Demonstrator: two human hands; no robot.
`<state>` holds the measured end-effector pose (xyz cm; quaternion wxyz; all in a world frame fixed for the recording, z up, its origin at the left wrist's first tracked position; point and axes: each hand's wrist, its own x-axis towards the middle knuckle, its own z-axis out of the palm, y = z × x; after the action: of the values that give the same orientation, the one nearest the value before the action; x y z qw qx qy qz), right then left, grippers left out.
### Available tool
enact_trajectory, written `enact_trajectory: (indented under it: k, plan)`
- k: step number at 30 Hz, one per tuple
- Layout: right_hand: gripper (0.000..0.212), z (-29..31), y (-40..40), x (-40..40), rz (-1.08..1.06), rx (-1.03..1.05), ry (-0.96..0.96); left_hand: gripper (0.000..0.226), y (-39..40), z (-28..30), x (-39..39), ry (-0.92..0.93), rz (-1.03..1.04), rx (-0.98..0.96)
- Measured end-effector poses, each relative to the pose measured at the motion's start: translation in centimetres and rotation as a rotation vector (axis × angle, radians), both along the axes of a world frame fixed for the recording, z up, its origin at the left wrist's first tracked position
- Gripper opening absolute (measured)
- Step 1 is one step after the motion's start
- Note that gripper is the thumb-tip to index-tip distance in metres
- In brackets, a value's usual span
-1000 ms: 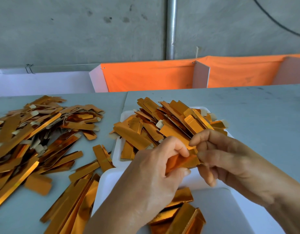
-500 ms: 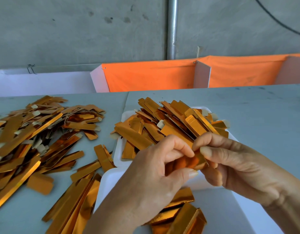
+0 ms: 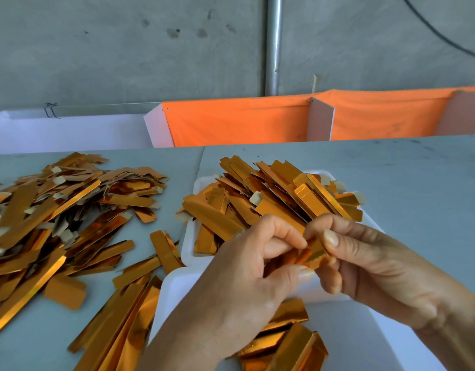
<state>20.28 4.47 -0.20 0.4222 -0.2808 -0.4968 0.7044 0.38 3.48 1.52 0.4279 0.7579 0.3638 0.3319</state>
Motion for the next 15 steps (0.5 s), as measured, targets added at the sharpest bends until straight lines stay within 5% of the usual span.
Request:
enact_trajectory:
  k: [8, 12, 15]
  plan:
    - [0.031, -0.3, 0.4, 0.2, -0.150, 0.046, -0.270, 0.021, 0.4, -0.8, 0.3, 0.180, 0.028, -0.045]
    - [0.034, -1.1, 1.2, 0.4, -0.670, 0.320, -0.780, 0.031, 0.3, -1.5, 0.9, 0.421, -0.011, -0.105]
    - [0.051, -1.7, 1.8, -0.1, -0.657, 0.526, -1.121, 0.026, 0.4, -1.6, 1.0, 0.476, 0.054, -0.079]
